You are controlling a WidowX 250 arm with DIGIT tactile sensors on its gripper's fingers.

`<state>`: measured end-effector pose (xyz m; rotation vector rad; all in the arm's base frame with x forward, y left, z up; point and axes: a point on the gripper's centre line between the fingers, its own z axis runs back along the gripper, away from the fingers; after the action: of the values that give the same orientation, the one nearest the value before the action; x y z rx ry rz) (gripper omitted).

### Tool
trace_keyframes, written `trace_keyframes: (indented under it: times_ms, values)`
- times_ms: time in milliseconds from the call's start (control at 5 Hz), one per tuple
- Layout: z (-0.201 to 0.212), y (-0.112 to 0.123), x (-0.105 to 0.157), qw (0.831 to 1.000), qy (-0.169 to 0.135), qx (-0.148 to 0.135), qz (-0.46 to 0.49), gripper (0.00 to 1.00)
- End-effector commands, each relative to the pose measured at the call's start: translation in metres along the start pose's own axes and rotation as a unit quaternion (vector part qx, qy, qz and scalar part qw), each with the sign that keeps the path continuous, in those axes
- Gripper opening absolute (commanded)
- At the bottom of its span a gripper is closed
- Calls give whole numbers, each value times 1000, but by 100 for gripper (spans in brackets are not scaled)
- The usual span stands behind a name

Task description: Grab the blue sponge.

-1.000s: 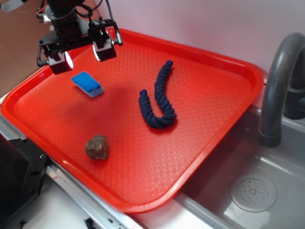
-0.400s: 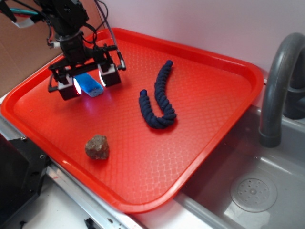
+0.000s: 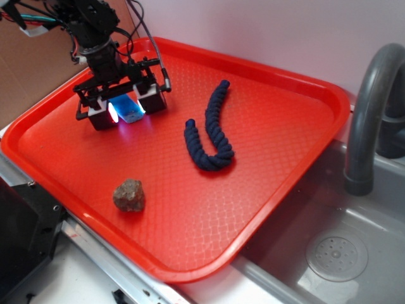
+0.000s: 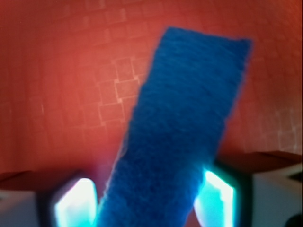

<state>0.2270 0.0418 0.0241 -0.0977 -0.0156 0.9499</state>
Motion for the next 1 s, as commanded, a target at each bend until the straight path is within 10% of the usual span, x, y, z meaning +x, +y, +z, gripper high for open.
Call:
trace_keyframes:
  times_ms: [0,200,400,800]
  values:
    - [68,-7,0,981,-77,49,-170,0]
    - [84,-24,-15,957,-43,79,-276,0]
    - [105,-47,-41,919,20,76,-385,0]
    - [155,-65,-86,846,48,43,-530,0]
